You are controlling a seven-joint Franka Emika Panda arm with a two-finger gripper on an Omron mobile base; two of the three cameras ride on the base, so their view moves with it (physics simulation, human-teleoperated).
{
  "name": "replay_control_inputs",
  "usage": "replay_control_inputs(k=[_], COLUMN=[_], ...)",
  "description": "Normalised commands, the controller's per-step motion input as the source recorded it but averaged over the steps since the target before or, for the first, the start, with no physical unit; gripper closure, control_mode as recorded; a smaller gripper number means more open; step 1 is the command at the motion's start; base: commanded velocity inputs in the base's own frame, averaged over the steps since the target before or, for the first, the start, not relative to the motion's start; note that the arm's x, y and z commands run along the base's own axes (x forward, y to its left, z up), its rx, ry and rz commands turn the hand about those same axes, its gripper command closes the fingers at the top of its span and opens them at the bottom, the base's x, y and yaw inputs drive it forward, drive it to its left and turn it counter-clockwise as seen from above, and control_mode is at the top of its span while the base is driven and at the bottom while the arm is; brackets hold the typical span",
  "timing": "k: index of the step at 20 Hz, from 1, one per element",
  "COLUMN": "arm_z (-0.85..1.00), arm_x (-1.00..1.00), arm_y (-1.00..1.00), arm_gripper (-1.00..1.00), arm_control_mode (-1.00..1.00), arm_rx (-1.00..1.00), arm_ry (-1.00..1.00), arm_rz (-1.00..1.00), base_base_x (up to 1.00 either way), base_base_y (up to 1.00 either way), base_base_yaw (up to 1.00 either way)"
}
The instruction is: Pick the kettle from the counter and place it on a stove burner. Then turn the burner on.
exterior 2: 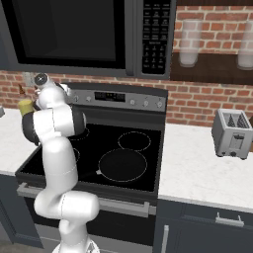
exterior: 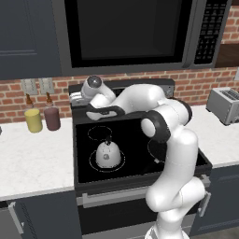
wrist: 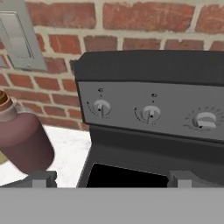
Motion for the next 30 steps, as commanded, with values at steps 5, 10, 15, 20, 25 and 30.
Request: replay_control_inputs(k=[5, 10, 15, 20, 25, 30], arm_z=[-0.05, -0.01, 0.0, 0.0, 0.0, -0.01], arm_x=[0.0, 0.03, 0.06, 0.23, 0.35, 0.17], arm_y=[0.04, 0.02, 0.0, 0.0, 0.0, 0.0], arm_gripper=[-1.0, -1.0, -1.0, -1.0, -1.0, -1.0], arm_control_mode=[-1.0, -1.0, -1.0, -1.0, -1.0, -1.0], arm_rx=[0.0, 0.0, 0.0, 0.0, 0.0, 0.0], arm_ry=[0.0, 0.0, -0.01, -0.04, -0.03, -0.01], arm_rz=[0.0, 0.0, 0.0, 0.0, -0.02, -0.03], base_base_x=[0.0, 0.0, 0.0, 0.0, 0.0, 0.0], base_base_y=[0.0, 0.0, 0.0, 0.0, 0.0, 0.0], base_base_yaw=[0.0, 0.0, 0.0, 0.0, 0.0, 0.0])
